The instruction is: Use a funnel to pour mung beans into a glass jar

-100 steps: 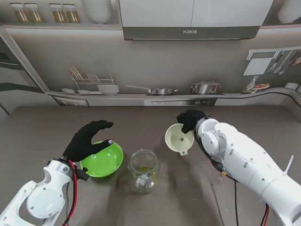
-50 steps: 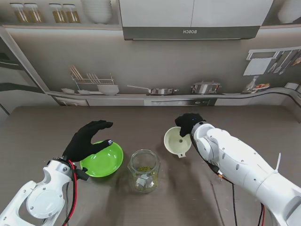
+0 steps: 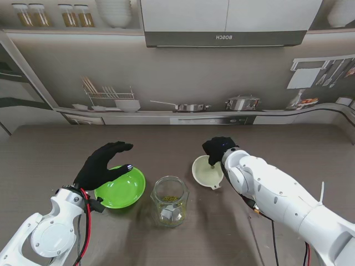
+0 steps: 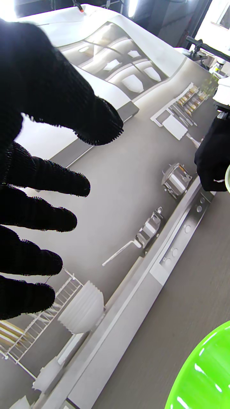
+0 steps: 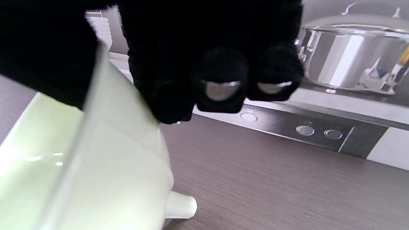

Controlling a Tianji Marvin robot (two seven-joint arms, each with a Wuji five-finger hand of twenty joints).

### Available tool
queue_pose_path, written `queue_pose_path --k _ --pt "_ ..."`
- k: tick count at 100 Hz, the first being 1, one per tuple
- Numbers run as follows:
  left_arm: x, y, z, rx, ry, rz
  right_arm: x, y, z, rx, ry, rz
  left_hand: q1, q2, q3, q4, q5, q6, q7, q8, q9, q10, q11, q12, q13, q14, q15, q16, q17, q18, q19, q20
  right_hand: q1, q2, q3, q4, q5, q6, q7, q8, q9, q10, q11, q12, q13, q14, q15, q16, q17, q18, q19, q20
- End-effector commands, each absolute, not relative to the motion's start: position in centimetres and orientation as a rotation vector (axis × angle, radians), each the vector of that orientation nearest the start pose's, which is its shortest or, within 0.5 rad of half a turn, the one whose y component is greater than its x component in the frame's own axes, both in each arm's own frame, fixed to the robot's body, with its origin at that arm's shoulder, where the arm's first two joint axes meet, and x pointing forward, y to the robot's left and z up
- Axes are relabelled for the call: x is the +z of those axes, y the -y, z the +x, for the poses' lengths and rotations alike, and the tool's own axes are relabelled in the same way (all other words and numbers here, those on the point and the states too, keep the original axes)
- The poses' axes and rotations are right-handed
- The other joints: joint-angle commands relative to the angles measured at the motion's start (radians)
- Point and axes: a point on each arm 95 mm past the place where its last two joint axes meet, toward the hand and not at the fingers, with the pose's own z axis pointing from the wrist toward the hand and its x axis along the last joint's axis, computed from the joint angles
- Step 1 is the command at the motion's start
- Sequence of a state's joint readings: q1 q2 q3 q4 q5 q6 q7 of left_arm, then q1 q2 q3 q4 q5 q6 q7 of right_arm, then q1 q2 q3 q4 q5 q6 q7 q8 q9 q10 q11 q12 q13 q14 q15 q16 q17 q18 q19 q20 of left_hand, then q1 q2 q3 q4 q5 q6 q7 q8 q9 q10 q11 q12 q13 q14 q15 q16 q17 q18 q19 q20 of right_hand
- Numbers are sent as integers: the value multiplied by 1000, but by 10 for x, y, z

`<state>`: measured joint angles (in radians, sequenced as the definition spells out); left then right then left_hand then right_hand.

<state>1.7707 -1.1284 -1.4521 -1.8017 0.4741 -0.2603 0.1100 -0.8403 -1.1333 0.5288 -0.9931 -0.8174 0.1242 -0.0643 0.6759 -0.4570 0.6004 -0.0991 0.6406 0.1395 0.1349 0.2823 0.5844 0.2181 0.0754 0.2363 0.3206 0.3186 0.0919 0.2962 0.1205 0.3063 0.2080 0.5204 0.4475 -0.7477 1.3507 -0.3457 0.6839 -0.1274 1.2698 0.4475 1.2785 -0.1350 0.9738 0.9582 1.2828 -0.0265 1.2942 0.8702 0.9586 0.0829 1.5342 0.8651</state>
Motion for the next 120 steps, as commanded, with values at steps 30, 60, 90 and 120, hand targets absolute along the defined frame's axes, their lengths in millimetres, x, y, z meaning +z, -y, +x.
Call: queue_pose_path --k 30,60,90,120 --pt "-269 -34 360 -2082 -1012 -1453 -336 -47 533 1171 -1750 1018 20 37 -16 27 -3 -2 -8 1 18 -2 -4 -1 14 -17 1 -3 -8 -31 -32 -10 -46 4 43 66 -55 -26 -63 -100 -118 10 -18 -24 34 -31 -69 -57 -45 -8 17 -30" --pt "-268 -34 360 -2082 -1009 -1457 -334 -45 532 1157 -1765 1014 21 38 -15 27 -5 -3 -10 1 19 0 -4 -1 14 -17 1 -3 -9 -31 -32 -10 -119 45 7 99 -96 -23 -122 -94 -291 40 -32 -36 15 -13 -221 -100 -115 15 -52 -57" --pt "-269 -34 360 -2080 -1009 -1460 -332 -45 532 1148 -1781 991 21 37 -15 27 -4 -3 -9 1 19 0 -4 -1 14 -15 1 -3 -9 -32 -32 -10 -224 137 -59 239 -147 -23 -256 12 -500 57 -32 -118 -86 -7 -277 -111 -187 31 -112 -61" --pt "-269 -35 360 -2078 -1010 -1461 -330 -44 531 1136 -1798 968 22 35 -14 27 -3 -2 -8 1 20 -1 -4 -1 15 -18 1 -3 -9 -32 -32 -10 -290 125 -135 282 -307 -27 -381 96 -752 92 -119 -213 -312 89 -425 -175 -311 82 -206 -61"
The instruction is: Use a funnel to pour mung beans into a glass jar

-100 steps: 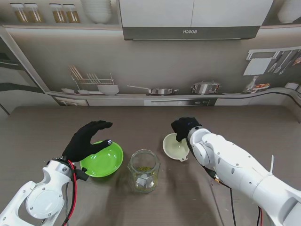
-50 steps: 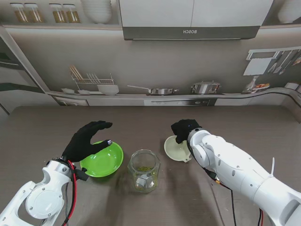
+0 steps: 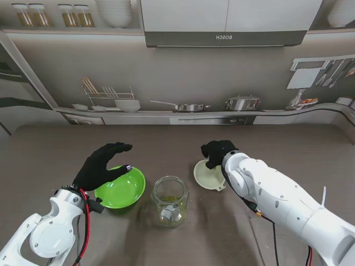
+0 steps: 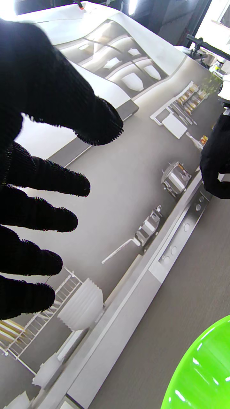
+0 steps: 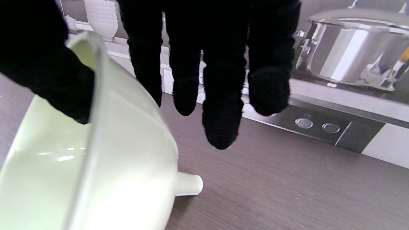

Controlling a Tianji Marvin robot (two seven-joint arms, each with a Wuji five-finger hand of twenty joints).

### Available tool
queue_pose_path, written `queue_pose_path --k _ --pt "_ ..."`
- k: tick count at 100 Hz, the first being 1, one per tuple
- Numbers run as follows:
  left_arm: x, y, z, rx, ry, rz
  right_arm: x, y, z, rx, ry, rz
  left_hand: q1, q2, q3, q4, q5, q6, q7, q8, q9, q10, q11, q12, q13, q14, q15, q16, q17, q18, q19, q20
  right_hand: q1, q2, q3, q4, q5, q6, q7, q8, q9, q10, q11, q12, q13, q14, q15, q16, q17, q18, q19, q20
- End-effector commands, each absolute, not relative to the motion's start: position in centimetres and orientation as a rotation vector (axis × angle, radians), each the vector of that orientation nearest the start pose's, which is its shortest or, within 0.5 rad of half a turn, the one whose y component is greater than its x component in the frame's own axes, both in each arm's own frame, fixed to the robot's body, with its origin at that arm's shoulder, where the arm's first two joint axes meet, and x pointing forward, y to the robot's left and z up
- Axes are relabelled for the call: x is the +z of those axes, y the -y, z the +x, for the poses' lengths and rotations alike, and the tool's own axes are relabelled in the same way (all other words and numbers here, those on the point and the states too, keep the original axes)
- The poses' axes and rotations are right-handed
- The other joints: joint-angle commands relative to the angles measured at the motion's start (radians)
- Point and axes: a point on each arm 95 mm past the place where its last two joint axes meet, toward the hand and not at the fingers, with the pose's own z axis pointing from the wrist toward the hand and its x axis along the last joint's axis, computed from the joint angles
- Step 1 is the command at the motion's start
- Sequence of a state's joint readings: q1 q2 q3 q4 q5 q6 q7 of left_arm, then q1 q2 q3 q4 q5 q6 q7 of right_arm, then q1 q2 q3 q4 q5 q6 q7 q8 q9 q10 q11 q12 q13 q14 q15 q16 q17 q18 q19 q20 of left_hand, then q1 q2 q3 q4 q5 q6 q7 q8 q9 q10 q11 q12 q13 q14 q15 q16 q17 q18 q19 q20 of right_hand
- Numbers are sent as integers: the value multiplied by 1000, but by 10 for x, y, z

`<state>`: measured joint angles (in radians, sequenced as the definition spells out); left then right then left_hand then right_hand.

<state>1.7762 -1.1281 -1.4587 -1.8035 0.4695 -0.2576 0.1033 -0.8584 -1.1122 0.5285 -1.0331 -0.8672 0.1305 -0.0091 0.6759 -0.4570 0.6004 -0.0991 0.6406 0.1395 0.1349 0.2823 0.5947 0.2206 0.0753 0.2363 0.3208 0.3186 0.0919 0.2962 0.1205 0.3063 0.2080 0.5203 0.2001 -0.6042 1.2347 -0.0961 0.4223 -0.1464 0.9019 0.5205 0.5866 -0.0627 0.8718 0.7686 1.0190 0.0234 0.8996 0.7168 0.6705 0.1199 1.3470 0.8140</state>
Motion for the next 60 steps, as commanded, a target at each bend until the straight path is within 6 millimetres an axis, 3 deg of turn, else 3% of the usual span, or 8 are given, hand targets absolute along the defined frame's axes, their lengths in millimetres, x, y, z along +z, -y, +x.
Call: queue_pose_path --k 1,20,40,60 --pt "-269 -35 360 -2078 -1010 -1461 -330 -44 531 1136 -1799 967 22 35 -14 27 -3 -3 -9 1 10 -4 -3 -1 15 -18 1 -3 -9 -32 -32 -9 -43 -19 -23 32 -53 -9 -17 22 -72 23 -22 -28 -64 48 -40 -25 -32 47 -25 -11" --pt "-269 -36 360 -2075 -1013 -1460 -328 -43 531 1132 -1811 946 21 31 -12 27 -5 -4 -9 1 8 -4 -4 -1 14 -18 1 -3 -9 -32 -32 -10 -63 -54 -99 23 -173 12 -88 7 -230 61 -135 -172 -269 156 -342 -205 -156 102 -149 -24" --pt "-269 -36 360 -2075 -1014 -1458 -321 -40 531 1151 -1828 939 21 30 -11 26 -7 -2 -10 1 8 -1 -4 -1 14 -19 1 -3 -10 -33 -33 -10 -105 -69 -211 -7 -226 36 -141 -7 -274 72 -200 -252 -324 184 -498 -306 -222 151 -258 -65" --pt "-269 -36 360 -2076 -1016 -1458 -304 -34 522 1222 -1795 981 21 31 -12 26 -6 -2 -10 1 10 0 -4 -1 14 -17 1 -3 -10 -32 -33 -10 -130 -21 -283 -15 -230 35 -155 -10 -265 69 -215 -269 -319 178 -534 -322 -238 167 -300 -75"
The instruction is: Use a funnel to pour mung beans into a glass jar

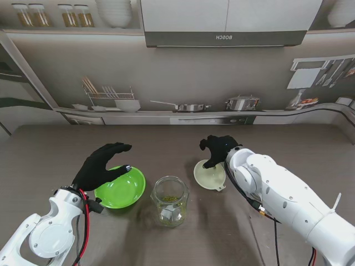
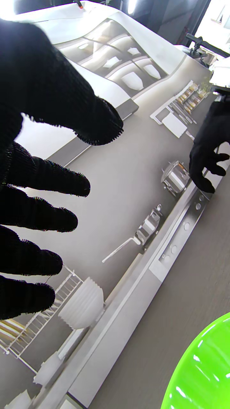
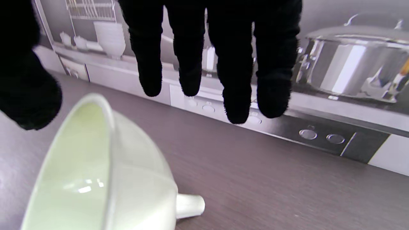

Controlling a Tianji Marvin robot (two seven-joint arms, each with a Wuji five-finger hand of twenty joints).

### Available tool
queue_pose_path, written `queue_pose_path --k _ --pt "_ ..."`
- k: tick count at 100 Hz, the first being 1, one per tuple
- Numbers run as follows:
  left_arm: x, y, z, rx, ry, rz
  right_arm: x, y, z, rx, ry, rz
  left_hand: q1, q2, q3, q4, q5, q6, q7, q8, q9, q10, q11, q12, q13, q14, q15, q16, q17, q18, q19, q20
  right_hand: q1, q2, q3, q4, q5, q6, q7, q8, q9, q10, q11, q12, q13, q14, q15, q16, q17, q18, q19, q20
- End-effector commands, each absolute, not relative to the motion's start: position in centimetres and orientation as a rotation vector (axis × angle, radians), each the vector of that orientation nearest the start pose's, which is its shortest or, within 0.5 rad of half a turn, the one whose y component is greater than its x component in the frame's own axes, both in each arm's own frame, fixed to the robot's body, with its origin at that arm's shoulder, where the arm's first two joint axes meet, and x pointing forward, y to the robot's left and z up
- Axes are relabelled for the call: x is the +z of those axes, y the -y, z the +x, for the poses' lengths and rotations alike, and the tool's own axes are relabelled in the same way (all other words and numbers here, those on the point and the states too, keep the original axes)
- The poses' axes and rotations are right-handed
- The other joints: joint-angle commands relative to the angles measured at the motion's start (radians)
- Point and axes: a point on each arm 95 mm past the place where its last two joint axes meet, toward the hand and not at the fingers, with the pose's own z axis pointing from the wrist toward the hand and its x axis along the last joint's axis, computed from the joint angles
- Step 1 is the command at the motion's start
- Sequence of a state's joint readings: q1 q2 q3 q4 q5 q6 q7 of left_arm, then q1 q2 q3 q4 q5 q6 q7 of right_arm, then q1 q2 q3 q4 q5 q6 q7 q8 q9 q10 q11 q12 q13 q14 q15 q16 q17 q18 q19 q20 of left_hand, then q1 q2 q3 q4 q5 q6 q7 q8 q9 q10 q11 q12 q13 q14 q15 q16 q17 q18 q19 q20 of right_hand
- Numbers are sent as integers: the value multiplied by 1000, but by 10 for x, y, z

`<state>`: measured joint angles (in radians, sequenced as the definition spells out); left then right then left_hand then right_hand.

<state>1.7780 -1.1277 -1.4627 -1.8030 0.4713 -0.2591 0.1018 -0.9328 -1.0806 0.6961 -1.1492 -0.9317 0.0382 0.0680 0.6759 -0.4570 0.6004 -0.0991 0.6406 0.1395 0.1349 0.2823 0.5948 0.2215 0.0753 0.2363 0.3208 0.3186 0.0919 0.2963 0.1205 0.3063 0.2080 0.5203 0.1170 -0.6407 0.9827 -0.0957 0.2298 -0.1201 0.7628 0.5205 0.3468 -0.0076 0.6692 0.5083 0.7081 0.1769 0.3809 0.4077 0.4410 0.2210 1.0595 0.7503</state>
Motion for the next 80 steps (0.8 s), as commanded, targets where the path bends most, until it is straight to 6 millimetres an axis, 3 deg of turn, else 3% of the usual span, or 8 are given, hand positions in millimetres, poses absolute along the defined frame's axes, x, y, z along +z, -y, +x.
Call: queue_pose_path --k 1,16,28,48,80 --pt "-269 -36 360 -2076 -1016 -1459 -303 -34 521 1227 -1792 985 20 32 -13 26 -7 -3 -10 1 9 -2 -4 -1 13 -18 1 -3 -10 -33 -33 -10 -47 20 -34 -15 -38 9 -16 -10 -24 14 -13 -10 -8 24 -16 -13 -9 66 -13 -12" --pt "-270 -36 360 -2076 -1020 -1458 -285 -25 507 1289 -1736 1060 19 32 -13 26 -4 -2 -8 2 6 -1 -5 -1 12 -19 0 -4 -11 -33 -33 -10 -11 87 -129 7 -14 1 -31 -11 15 12 -27 -17 7 25 -21 -9 -2 66 -18 -8" --pt "-270 -35 360 -2076 -1024 -1456 -271 -11 497 1312 -1699 1117 18 32 -14 26 -3 -4 -8 2 7 -1 -5 -1 12 -19 0 -4 -11 -32 -33 -10 21 131 -230 50 17 1 -39 -1 50 11 -34 -16 36 21 -17 -3 28 58 -12 -3" --pt "-271 -34 361 -2073 -1039 -1462 -258 18 481 1306 -1660 1234 18 34 -16 26 -4 -4 -9 2 6 -1 -5 -2 11 -18 -1 -4 -13 -32 -34 -10 20 67 -180 62 47 -12 -47 4 96 14 -48 -16 75 16 -6 7 62 46 13 9" --pt "-275 -30 363 -2056 -1076 -1476 -256 72 460 1190 -1686 1350 19 37 -20 27 -7 -6 -10 2 1 1 -6 -2 8 -19 -2 -4 -15 -33 -34 -10 13 60 -174 59 17 -28 -83 5 73 33 -78 -21 74 9 16 30 62 36 39 32"
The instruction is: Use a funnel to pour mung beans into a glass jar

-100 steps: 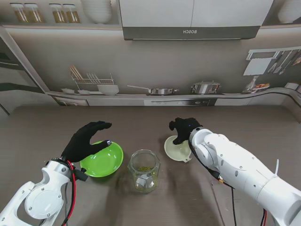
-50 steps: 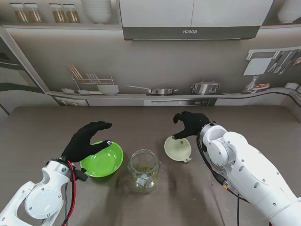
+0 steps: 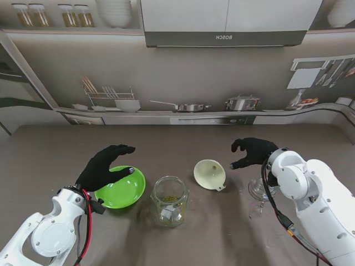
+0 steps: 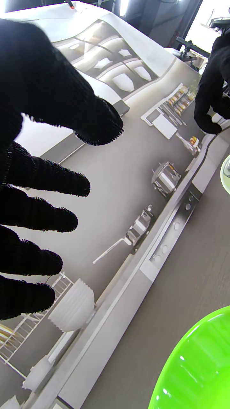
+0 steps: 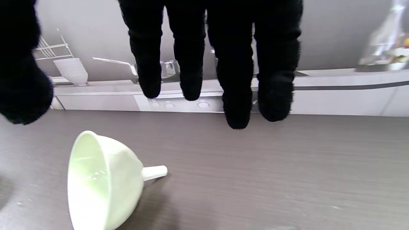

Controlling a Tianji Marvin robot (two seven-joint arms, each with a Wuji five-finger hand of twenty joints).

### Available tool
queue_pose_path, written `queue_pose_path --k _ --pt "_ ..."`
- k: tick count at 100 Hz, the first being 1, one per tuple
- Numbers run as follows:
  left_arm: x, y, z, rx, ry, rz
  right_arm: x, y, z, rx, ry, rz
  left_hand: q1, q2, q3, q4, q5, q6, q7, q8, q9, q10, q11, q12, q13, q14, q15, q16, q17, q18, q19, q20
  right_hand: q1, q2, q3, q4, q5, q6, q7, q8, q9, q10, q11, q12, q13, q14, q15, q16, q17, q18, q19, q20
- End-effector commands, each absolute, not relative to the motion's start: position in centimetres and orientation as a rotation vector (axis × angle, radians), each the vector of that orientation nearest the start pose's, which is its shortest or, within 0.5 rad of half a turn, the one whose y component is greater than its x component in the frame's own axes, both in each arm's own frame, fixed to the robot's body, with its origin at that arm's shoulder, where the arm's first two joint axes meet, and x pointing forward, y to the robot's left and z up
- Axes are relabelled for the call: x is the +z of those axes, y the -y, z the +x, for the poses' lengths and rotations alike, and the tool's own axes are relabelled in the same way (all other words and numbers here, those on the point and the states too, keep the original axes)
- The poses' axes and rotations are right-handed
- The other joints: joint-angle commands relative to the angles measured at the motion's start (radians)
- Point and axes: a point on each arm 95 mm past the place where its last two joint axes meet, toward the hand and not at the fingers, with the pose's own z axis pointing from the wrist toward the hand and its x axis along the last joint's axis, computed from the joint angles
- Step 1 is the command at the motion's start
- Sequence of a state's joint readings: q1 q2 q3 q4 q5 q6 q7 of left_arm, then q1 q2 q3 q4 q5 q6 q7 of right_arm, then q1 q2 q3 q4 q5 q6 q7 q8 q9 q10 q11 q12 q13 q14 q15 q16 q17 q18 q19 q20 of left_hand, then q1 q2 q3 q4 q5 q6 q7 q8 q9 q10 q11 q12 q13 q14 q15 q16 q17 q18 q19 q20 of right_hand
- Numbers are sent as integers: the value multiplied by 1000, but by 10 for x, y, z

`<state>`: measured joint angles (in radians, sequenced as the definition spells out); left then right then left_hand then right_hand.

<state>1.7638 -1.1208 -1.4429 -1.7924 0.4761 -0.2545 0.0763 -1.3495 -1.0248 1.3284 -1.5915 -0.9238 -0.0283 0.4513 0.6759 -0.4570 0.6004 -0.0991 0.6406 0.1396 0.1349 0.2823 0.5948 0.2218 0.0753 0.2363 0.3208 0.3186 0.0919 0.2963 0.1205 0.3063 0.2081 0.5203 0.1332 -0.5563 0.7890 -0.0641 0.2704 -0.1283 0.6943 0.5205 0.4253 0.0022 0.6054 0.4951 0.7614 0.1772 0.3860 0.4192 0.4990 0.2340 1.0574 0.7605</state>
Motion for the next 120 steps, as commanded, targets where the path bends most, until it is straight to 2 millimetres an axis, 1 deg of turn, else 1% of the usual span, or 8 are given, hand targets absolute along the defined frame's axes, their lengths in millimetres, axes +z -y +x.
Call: queue_pose_path --k 1,27,37,46,70,86,103,120 --pt "-275 -30 363 -2056 -1077 -1476 -256 73 459 1187 -1688 1352 19 37 -20 27 -7 -6 -10 2 1 0 -6 -2 8 -19 -2 -4 -15 -33 -34 -10 -4 -23 20 28 -25 -20 -16 5 -6 23 -15 -9 19 8 10 19 3 22 42 22" --pt "-277 -29 363 -2046 -1092 -1487 -265 100 443 1122 -1723 1376 20 39 -22 28 -8 -6 -10 2 -1 0 -6 -2 6 -17 -2 -4 -17 -35 -34 -9 -20 -15 18 30 -67 -22 -64 7 -37 33 -42 -19 -9 4 -3 19 -12 19 33 30" --pt "-277 -28 363 -2044 -1094 -1489 -272 107 438 1105 -1721 1374 20 39 -23 28 -8 -6 -10 2 0 0 -6 -2 7 -17 -2 -4 -18 -34 -35 -9 -19 -19 18 30 -72 -18 -82 12 -43 38 -45 -22 -6 -1 -1 21 -10 17 33 35" --pt "-278 -28 363 -2042 -1099 -1492 -280 113 435 1106 -1703 1368 20 39 -23 28 -8 -6 -10 2 0 0 -6 -2 6 -17 -2 -4 -17 -34 -34 -9 -19 -20 18 31 -74 -16 -91 19 -44 34 -41 -22 -1 -4 6 24 -4 15 37 39" --pt "-279 -26 364 -2038 -1110 -1498 -302 125 427 1114 -1663 1377 21 38 -24 28 -10 -6 -10 1 -1 2 -6 -2 6 -16 -2 -4 -18 -33 -35 -8 -15 -27 19 33 -66 -21 -96 42 -44 31 -30 -25 6 -9 24 33 6 9 55 53" --pt "-281 -24 365 -2033 -1120 -1506 -311 133 423 1091 -1654 1388 20 39 -24 28 -9 -7 -10 1 -3 2 -7 -2 4 -16 -3 -4 -18 -36 -35 -8 -8 -37 19 35 -84 -21 -101 57 -71 42 -27 -28 10 -18 55 48 14 1 77 66" --pt "-282 -23 366 -2028 -1131 -1509 -316 140 420 1063 -1657 1388 21 40 -24 28 -12 -8 -11 1 -3 0 -6 -2 4 -16 -3 -4 -19 -35 -35 -8 -1 -58 20 39 -103 -22 -108 68 -115 59 -23 -30 7 -27 97 69 22 -9 103 81" --pt "-283 -22 367 -2025 -1135 -1521 -318 144 421 1031 -1664 1380 22 40 -25 28 -12 -7 -11 1 -4 2 -7 -2 3 -16 -4 -4 -19 -36 -35 -7 12 -77 22 42 -117 -16 -113 80 -140 77 -16 -34 9 -40 144 90 28 -16 120 91"
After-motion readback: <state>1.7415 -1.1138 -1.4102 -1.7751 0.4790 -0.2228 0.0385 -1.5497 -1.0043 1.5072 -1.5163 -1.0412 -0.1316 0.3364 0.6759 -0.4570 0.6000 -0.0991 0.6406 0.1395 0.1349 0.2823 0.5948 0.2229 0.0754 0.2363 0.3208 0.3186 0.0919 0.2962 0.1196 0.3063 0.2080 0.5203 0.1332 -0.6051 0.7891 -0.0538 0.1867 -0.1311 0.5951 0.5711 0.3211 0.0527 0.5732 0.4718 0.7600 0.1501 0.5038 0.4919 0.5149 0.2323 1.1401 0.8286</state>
